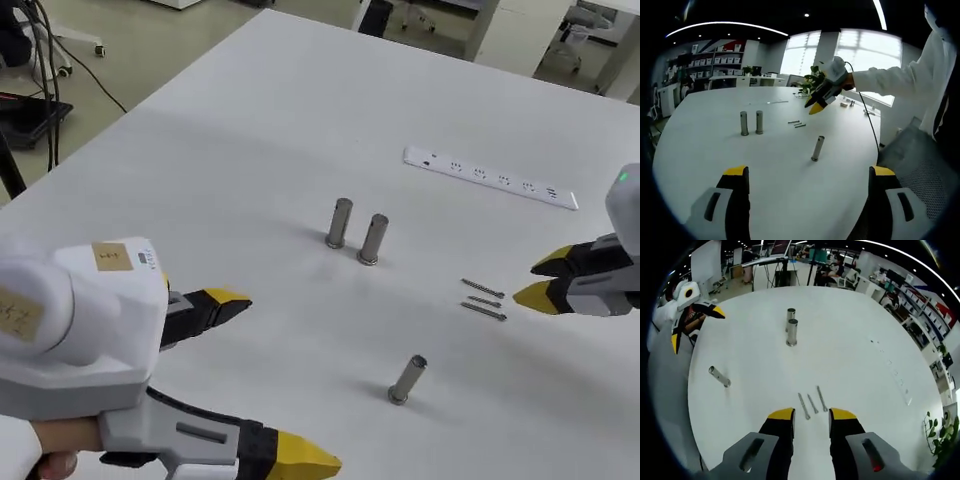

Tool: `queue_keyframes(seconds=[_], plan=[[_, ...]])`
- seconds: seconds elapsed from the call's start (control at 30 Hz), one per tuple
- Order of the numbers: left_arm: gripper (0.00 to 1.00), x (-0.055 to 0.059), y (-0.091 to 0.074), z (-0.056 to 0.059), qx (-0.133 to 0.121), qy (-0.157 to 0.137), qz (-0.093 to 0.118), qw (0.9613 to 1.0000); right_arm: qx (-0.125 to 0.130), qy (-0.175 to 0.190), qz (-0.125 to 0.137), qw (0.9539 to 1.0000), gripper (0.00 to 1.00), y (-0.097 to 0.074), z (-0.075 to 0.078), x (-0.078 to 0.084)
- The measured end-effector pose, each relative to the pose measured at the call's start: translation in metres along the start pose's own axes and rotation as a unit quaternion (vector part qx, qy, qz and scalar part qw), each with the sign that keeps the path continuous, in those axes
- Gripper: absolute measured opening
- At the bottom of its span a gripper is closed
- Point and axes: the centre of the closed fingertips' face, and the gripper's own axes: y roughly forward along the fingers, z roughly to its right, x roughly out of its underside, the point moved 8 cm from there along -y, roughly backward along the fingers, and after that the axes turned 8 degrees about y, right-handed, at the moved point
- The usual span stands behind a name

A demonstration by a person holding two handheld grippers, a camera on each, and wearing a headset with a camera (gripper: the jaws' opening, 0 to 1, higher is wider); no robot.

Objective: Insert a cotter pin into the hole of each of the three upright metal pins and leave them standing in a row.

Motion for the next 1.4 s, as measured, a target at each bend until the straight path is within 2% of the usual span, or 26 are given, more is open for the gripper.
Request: queue_keyframes(seconds=[0.17,0.23,0.37,0.43,0.67,0.8,1.07,1.23,1.4], plan=[[0.99,0.001,0.000,-0.002,-0.006,-0.001,-0.003,1.0000,0.003,-0.014,-0.013,0.9998,0.22,0.013,0.004,-0.001],[0.99,0.003,0.000,-0.001,-0.004,-0.002,-0.006,1.0000,-0.005,-0.023,-0.015,0.9996,0.19,0.017,0.003,-0.002],[0.99,0.006,0.000,0.000,-0.004,-0.002,-0.010,0.9999,-0.003,-0.032,-0.020,0.9993,0.13,0.026,0.005,-0.005],[0.99,0.007,0.000,0.001,-0.005,0.006,-0.010,0.9999,-0.010,-0.039,-0.024,0.9989,0.10,0.030,0.005,-0.005],[0.99,0.008,-0.002,0.004,-0.004,-0.004,-0.005,1.0000,-0.024,-0.057,-0.053,0.9967,0.06,0.045,0.006,0.003],[0.99,0.010,-0.002,0.003,-0.009,-0.010,-0.005,0.9999,-0.022,-0.078,-0.073,0.9941,0.05,0.049,0.006,0.007],[0.95,0.019,-0.001,0.001,-0.005,-0.028,-0.008,0.9996,-0.029,-0.056,-0.072,0.9954,0.03,0.056,0.008,0.005],[0.95,0.020,0.000,0.001,-0.003,-0.034,-0.007,0.9994,-0.034,-0.057,-0.079,0.9946,0.03,0.058,0.008,0.007],[0.95,0.021,0.002,0.001,0.001,-0.039,-0.011,0.9992,-0.037,-0.039,-0.077,0.9955,0.02,0.060,0.014,0.009]])
